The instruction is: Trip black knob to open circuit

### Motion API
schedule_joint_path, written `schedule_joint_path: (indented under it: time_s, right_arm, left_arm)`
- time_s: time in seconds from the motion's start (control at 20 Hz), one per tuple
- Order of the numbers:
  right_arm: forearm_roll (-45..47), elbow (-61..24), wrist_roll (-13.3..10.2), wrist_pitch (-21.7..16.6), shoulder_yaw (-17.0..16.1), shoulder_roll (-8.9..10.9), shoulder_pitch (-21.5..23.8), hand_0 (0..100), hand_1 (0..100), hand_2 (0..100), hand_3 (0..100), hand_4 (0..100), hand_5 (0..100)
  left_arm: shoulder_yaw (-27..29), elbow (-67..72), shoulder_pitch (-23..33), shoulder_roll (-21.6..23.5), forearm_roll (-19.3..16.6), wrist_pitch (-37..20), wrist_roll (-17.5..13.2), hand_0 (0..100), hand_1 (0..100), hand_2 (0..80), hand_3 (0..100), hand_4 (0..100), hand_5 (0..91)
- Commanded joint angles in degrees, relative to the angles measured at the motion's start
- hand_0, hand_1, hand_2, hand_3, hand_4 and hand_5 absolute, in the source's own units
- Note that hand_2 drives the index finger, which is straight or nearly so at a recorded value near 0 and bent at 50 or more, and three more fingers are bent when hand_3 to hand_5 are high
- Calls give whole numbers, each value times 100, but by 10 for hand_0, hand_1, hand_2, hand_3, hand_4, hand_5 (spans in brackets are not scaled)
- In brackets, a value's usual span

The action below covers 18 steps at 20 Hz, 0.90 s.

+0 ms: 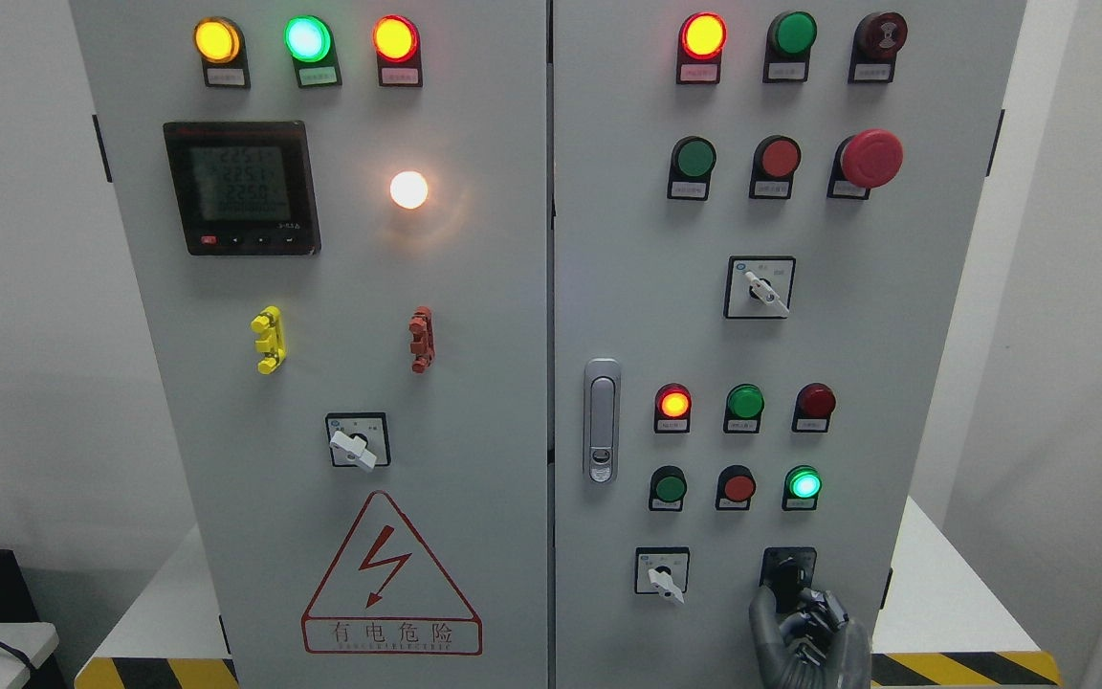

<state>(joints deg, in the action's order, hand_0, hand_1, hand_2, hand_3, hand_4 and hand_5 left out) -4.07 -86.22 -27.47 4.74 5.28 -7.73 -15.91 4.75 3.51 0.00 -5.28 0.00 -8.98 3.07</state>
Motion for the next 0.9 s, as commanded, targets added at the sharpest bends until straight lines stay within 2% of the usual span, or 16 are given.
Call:
schedule_joint_path:
  time_s: [0.0,0.85]
  right_arm:
    - [-6,-9,5,-17,9,-1,0,460,737,603,891,877,950]
    - [-111,-8,5,-52,-18,-1,26,453,740,589,883,869,946]
  left_arm:
    - [0,0,-44,1,-193,2,1,120,389,0,0,0,0]
    - [0,0,-44,1,-184,2,1,120,389,0,0,0,0]
